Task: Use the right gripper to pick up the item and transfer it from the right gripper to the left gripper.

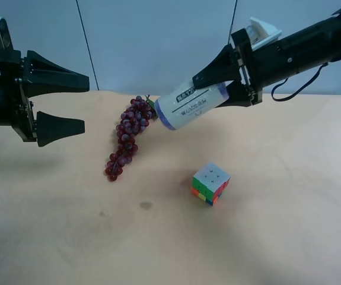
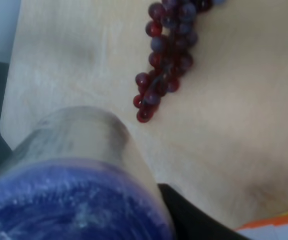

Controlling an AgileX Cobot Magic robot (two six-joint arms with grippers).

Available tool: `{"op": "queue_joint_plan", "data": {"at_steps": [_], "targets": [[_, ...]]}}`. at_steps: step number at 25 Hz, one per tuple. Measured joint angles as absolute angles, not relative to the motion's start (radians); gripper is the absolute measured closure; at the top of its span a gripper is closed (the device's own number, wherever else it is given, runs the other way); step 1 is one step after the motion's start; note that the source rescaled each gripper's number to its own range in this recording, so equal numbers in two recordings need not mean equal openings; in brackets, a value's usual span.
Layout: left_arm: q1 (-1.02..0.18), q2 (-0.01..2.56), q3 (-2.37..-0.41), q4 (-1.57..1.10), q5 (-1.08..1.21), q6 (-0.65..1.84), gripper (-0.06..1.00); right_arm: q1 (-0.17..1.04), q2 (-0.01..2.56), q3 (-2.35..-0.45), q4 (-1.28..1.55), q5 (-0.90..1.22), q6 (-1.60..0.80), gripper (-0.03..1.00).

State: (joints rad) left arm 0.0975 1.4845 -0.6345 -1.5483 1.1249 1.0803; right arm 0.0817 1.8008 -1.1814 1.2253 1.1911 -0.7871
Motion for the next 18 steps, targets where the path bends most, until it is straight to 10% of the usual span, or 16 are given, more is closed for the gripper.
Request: {"op": "queue_joint_plan", "data": {"at_steps": [18], "targets": [[0.095,1.791,-0.744,-1.608,1.203,1.176,0.21,0.128,1.898,-1.181,1.336,1.188,-0.835,0.96]]}}
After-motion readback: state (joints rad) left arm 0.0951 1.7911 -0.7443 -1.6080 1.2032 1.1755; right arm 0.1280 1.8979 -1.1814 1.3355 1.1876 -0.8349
